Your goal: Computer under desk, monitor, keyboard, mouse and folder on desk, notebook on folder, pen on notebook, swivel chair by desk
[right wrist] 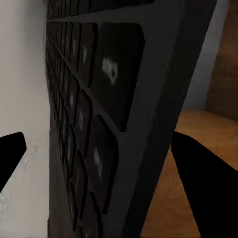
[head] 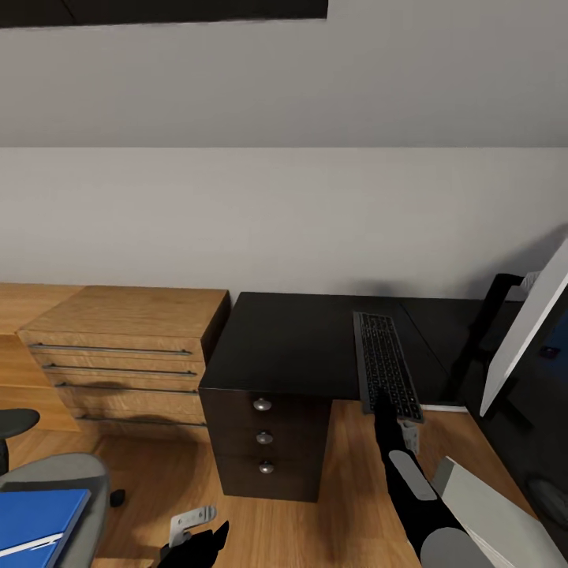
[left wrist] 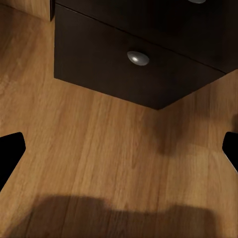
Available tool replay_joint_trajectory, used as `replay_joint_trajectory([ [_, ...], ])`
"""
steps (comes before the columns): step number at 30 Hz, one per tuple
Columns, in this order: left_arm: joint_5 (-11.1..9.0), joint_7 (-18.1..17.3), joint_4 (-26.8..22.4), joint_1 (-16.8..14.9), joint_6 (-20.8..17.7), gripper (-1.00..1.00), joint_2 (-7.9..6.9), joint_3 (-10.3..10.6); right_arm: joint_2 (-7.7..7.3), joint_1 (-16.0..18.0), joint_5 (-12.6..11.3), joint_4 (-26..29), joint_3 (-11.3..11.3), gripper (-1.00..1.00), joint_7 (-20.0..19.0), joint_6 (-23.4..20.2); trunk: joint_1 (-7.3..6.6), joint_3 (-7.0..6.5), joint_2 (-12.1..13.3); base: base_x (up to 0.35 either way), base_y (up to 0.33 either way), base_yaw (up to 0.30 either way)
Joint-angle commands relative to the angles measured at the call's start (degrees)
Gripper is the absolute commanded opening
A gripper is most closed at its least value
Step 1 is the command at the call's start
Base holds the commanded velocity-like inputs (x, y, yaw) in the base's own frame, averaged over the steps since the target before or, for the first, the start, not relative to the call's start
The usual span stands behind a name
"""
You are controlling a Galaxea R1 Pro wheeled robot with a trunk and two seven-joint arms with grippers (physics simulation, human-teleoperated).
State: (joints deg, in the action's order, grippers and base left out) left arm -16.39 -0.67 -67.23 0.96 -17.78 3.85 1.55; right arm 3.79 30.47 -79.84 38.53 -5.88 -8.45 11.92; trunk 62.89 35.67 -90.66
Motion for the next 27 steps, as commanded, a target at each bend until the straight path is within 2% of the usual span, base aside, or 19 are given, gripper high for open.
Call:
replay_joint_trajectory([
  [1,-0.39,-0.07,-0.10,0.01,-0.32,1.00,0.01,-0.06,0.06,0.03,-0.29,-0.04,-0.14,1.00,-0.43,0.03,0.00,0.04,-0.02,0.000,0.000,0.000],
  [15,-0.40,-0.04,-0.10,0.01,-0.20,1.00,0.01,-0.06,0.01,0.03,0.30,-0.10,-0.20,1.00,-0.42,0.01,0.00,0.04,-0.02,-0.007,0.000,0.000],
  [27,-0.40,-0.04,-0.10,0.01,-0.23,1.00,0.01,-0.06,-0.01,0.03,0.30,-0.12,-0.24,1.00,-0.43,-0.05,0.00,0.04,-0.02,-0.202,0.000,0.000],
])
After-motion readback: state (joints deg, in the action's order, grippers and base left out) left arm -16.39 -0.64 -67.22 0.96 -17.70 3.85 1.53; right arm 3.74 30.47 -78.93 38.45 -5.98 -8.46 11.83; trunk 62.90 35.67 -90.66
